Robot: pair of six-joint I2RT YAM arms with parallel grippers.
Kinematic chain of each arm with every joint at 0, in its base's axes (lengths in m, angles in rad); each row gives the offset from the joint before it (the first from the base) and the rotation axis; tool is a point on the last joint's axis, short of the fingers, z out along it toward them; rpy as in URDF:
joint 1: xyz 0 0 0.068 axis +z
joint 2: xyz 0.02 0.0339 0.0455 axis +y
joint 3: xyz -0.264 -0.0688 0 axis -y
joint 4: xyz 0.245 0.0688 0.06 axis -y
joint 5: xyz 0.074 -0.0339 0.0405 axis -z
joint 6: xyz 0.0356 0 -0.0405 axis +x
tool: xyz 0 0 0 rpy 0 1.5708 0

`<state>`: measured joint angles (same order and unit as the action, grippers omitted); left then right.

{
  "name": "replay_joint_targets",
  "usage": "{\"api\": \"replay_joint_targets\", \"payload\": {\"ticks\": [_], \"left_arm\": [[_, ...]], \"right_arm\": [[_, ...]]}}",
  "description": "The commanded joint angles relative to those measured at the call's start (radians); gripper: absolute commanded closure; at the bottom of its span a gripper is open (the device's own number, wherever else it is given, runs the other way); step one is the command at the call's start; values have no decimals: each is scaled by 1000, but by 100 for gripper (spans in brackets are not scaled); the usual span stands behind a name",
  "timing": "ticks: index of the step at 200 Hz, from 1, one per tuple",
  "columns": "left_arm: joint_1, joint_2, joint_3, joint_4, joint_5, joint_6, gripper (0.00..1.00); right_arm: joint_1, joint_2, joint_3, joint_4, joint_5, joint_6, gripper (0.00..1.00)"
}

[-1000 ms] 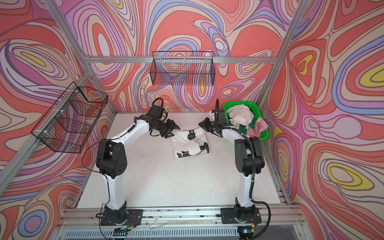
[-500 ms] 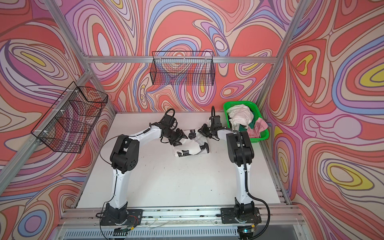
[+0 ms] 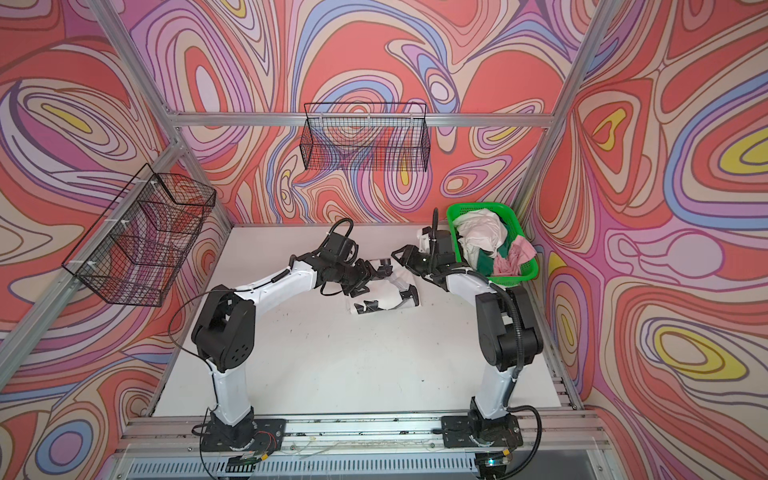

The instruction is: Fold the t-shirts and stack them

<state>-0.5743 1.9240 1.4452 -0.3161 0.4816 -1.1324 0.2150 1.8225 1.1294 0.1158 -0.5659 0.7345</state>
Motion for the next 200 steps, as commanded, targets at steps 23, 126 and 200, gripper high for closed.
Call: {"api": "replay_joint_targets", "payload": {"ticks": [23, 126, 200], "left_arm": [[-18, 101, -144, 135, -5, -94, 37], [54, -10, -87, -45, -53, 67, 34], [144, -29, 65, -229, -105, 224, 29]], "right_arm": [[5, 85, -126, 43, -19, 27, 47], [5, 2, 37, -340, 257, -178, 30], [48, 181, 203, -459, 307, -249, 7]]}}
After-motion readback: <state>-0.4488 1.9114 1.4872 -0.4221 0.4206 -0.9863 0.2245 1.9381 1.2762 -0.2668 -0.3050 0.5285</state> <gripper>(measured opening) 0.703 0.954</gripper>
